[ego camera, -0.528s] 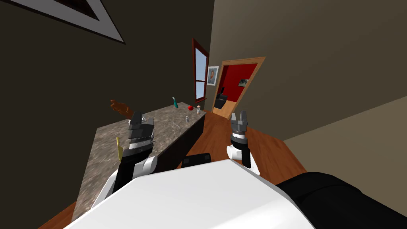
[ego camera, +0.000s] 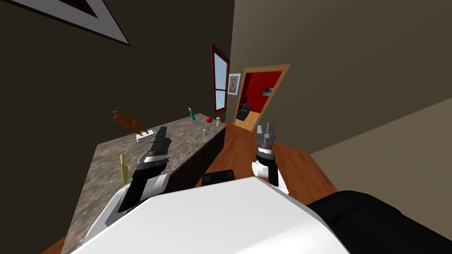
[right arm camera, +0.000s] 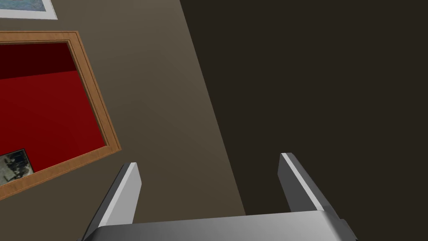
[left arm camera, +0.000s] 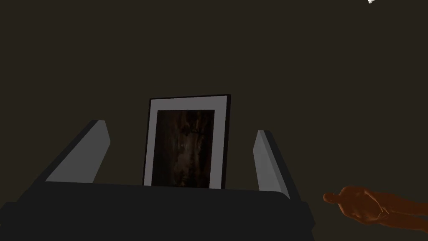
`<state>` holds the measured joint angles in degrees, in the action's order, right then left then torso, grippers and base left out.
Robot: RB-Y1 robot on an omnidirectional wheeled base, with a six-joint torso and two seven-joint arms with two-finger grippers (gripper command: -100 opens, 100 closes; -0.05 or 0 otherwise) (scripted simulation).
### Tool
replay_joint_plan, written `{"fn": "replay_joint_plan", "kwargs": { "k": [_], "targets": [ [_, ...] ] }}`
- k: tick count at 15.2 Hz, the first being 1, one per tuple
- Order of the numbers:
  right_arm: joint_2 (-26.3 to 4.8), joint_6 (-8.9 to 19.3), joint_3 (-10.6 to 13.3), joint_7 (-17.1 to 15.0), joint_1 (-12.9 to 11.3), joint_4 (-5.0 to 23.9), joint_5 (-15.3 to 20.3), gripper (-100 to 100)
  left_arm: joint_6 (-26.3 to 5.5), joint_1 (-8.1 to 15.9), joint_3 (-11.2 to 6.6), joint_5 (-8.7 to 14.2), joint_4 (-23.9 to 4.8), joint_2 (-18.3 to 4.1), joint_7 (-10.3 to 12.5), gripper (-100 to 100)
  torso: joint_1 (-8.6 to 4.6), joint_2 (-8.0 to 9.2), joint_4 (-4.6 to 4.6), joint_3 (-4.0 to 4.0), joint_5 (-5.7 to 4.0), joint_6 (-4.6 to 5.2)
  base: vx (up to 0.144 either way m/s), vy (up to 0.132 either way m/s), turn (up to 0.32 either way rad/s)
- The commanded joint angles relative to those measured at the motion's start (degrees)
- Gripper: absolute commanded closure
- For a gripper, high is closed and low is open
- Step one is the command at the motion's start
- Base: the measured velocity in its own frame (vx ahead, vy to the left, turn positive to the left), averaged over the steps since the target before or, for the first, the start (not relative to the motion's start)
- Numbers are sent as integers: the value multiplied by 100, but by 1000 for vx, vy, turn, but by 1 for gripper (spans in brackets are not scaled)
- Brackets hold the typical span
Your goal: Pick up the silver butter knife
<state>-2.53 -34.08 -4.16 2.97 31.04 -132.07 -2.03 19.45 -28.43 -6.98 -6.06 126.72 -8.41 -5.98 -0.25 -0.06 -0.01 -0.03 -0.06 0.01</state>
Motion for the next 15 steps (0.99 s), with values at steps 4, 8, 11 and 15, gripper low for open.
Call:
{"fn": "replay_joint_plan", "kwargs": {
  "k": [4,8,11,15],
  "targets": [
    [0,0,0,0,0,0,0,0,-474,178,-223,-29,-308,-355,-174,-100,4,-2,-1,-2,1,0,17,-54,-52],
    [0,0,0,0,0,0,0,0,-885,309,-415,-59,-566,-627,-334,-100,4,-4,-1,-2,1,0,19,-54,-48],
    [0,0,0,0,0,0,0,0,-1259,446,-610,-84,-845,-881,-506,-100,3,-3,-1,-2,1,0,20,-58,-63],
    [0,0,0,0,0,0,0,0,-1734,587,-791,-98,-1137,-1124,-688,-100,2,-9,-2,-5,0,0,33,-61,-54]
  ]
}}
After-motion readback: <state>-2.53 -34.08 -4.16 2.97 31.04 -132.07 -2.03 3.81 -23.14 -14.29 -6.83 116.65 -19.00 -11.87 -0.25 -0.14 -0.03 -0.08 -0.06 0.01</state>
